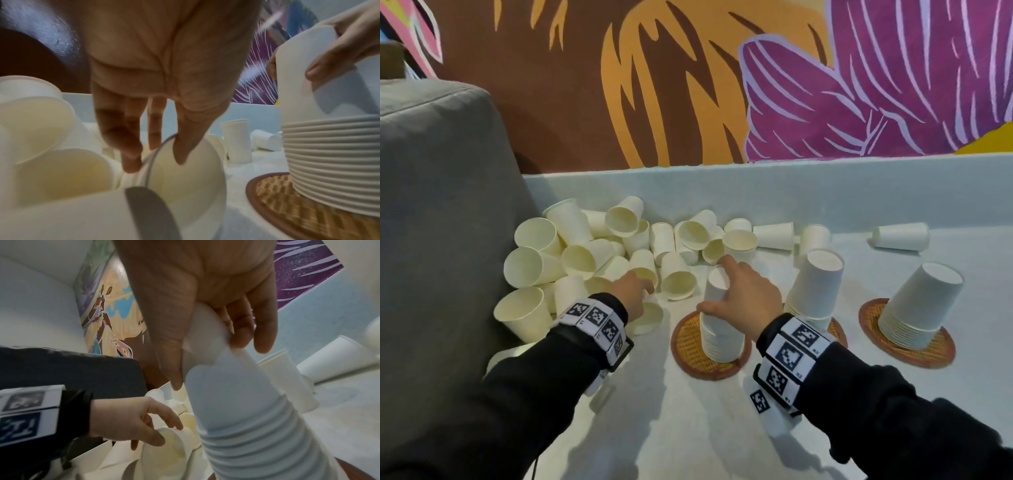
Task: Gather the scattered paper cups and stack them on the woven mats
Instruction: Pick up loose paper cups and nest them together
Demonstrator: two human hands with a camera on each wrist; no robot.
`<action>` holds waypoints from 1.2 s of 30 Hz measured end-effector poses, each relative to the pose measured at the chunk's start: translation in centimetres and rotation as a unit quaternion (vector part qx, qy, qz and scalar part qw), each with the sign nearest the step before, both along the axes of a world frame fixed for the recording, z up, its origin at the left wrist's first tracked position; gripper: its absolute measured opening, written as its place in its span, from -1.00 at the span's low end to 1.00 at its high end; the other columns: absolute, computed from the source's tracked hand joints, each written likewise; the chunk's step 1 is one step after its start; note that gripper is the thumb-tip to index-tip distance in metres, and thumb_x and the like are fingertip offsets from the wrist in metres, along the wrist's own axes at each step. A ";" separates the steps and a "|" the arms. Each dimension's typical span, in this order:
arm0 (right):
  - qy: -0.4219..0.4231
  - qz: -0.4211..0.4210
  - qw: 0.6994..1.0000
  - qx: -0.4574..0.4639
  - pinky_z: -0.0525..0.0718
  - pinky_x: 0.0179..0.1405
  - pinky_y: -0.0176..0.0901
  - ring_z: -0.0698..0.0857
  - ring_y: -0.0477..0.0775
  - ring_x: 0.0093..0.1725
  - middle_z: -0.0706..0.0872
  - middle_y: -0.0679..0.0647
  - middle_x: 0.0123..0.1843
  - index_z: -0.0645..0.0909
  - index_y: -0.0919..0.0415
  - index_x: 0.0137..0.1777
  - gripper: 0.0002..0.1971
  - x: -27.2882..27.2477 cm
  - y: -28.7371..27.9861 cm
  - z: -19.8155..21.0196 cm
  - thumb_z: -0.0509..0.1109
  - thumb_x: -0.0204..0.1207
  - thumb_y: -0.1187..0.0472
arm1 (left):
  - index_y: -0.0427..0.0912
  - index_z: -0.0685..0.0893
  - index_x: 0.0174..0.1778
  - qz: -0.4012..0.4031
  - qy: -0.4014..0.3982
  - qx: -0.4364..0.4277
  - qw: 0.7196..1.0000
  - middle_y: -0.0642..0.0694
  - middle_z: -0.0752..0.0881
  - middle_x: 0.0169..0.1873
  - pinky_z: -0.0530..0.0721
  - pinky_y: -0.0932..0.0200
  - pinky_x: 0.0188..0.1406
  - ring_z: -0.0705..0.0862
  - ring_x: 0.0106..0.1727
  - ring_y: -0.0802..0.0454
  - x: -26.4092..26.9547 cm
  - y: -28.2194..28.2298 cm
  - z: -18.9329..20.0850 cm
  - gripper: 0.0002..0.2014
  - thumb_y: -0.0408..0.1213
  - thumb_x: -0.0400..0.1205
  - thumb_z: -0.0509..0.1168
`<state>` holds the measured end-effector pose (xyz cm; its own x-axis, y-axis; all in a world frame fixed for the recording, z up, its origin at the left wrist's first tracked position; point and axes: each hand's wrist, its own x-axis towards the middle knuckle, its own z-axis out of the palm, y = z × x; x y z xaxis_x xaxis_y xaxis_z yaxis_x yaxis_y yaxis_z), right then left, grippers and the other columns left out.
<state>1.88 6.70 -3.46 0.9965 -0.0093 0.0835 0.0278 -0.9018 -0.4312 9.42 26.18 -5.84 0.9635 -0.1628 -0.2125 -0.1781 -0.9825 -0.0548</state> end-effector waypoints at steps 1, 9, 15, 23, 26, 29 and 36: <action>0.002 -0.003 1.000 -0.010 0.60 -0.02 -0.02 0.66 0.18 0.14 0.57 0.05 0.25 0.26 -0.09 0.44 -0.26 0.5 -0.1 0.1 0.47 0.32 -0.25 | 0.05 0.48 0.43 0.011 -0.011 -0.022 1.000 -0.12 0.46 0.38 0.42 0.21 -0.03 0.57 0.30 -0.11 0.2 0.2 -0.2 -0.55 -0.42 0.64 0.15; -0.121 0.038 0.991 -0.051 0.29 0.51 0.05 0.29 0.18 0.50 0.35 0.14 0.50 0.20 0.09 0.55 -0.04 1.2 0.1 1.2 0.59 0.22 -0.15 | -0.19 0.66 0.27 0.082 -0.099 -0.309 0.942 -0.25 0.74 0.01 0.64 0.24 -0.22 0.72 -0.16 -0.06 0.6 2.3 5.0 -0.66 -0.44 0.58 0.24; -0.050 0.161 0.968 0.186 0.59 0.16 0.03 0.54 0.07 0.26 0.52 0.03 0.31 0.20 0.06 0.51 -0.12 -0.4 5.7 -0.7 0.60 0.23 0.03 | -0.16 0.76 -0.05 0.019 0.096 -0.512 0.853 -0.14 0.68 -0.33 0.52 0.30 -0.55 0.58 -0.41 0.05 -3.5 1.5 6.5 -0.80 -0.11 0.59 0.35; 0.055 0.123 0.971 0.195 0.55 0.17 -0.07 0.59 0.14 0.26 0.60 0.11 0.28 0.34 0.14 0.39 -0.24 0.5 6.1 -6.8 0.64 0.23 0.14 | -0.01 0.54 0.36 0.054 0.030 -0.143 0.988 -0.04 0.54 0.26 0.48 0.14 0.30 0.52 0.30 -0.04 -3.1 6.8 -1.0 -0.42 -0.16 0.41 0.52; 0.062 0.129 0.971 0.191 0.56 0.20 -0.06 0.59 0.11 0.24 0.60 0.09 0.27 0.38 0.14 0.36 -0.27 0.9 6.2 -7.4 0.65 0.21 0.18 | 0.11 0.29 0.51 0.061 0.073 -0.048 0.994 -0.05 0.49 0.39 0.50 -0.10 0.38 0.49 0.40 -0.11 -4.1 7.0 -3.7 -0.20 -0.16 0.37 0.50; 0.066 0.144 0.972 0.176 0.58 0.22 0.02 0.59 0.12 0.24 0.60 0.10 0.26 0.41 0.14 0.33 -0.29 1.2 5.9 -7.6 0.65 0.20 0.20 | 0.05 0.28 0.55 0.059 -0.016 -0.142 0.988 -0.05 0.53 0.40 0.50 0.03 0.37 0.52 0.39 -0.09 -4.7 7.2 -4.2 -0.24 -0.16 0.44 0.46; 0.069 0.162 0.973 0.150 0.56 0.25 0.05 0.56 0.16 0.27 0.58 0.15 0.29 0.36 0.19 0.39 -0.24 1.5 5.8 -7.0 0.64 0.20 0.23 | 0.07 0.39 0.29 0.189 -0.199 -0.668 0.692 -0.08 0.57 0.22 0.66 -0.02 0.17 0.61 0.18 -0.07 -5.7 5.7 1.3 -0.37 -0.25 0.39 0.57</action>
<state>3.41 12.47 -10.48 0.9527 0.3038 -0.0089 0.2129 -0.6880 -0.6938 3.68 31.88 -4.52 0.9302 0.3207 0.1786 -0.1267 -0.1760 0.9762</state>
